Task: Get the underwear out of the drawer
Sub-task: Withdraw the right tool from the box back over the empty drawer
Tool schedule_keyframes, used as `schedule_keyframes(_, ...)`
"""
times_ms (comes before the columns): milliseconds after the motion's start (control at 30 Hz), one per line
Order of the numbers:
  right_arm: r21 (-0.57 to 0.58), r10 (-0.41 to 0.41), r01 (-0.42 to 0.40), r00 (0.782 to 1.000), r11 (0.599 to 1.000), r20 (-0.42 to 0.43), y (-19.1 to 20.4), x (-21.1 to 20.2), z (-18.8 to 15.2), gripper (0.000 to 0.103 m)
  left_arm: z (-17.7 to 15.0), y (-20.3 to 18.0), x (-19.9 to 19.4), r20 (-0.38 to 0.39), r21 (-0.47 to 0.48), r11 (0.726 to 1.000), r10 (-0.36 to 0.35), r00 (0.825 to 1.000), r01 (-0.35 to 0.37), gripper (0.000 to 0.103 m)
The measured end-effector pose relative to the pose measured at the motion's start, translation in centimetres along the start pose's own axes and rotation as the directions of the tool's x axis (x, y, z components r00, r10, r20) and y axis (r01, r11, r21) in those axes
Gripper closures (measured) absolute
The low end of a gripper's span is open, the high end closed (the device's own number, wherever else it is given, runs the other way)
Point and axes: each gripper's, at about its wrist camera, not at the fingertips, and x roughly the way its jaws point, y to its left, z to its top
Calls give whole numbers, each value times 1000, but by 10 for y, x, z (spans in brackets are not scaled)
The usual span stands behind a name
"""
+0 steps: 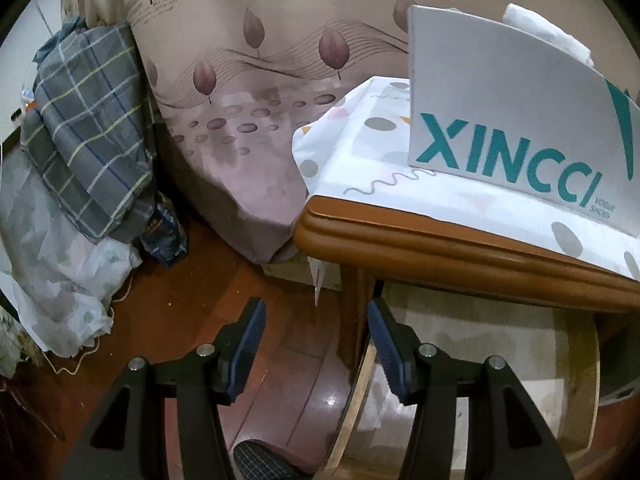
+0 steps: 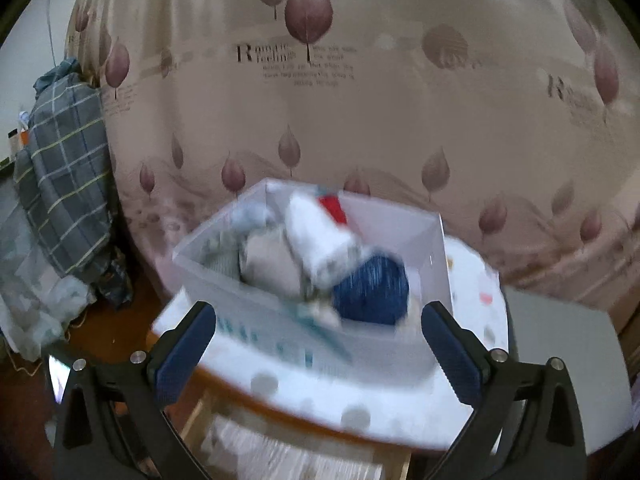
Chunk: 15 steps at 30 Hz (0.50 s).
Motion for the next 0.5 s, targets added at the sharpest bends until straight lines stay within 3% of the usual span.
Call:
schedule_keyframes(100, -1, -17, 17, 1000, 1000, -26, -1, -5, -36, 1, -2, -4, -2, -2, 12, 1000, -7, 1000, 7, 48)
schedule_keyframes(333, 126, -16, 31, 994, 992, -112, -16, 7, -123, 1, -12, -17, -8, 1, 49, 998, -26, 1000, 26, 48)
schedule_keyframes(500, 154, -65, 88, 986, 984, -152, -23, 24, -164, 1, -21, -29, -11, -4, 70, 997, -43, 999, 44, 48)
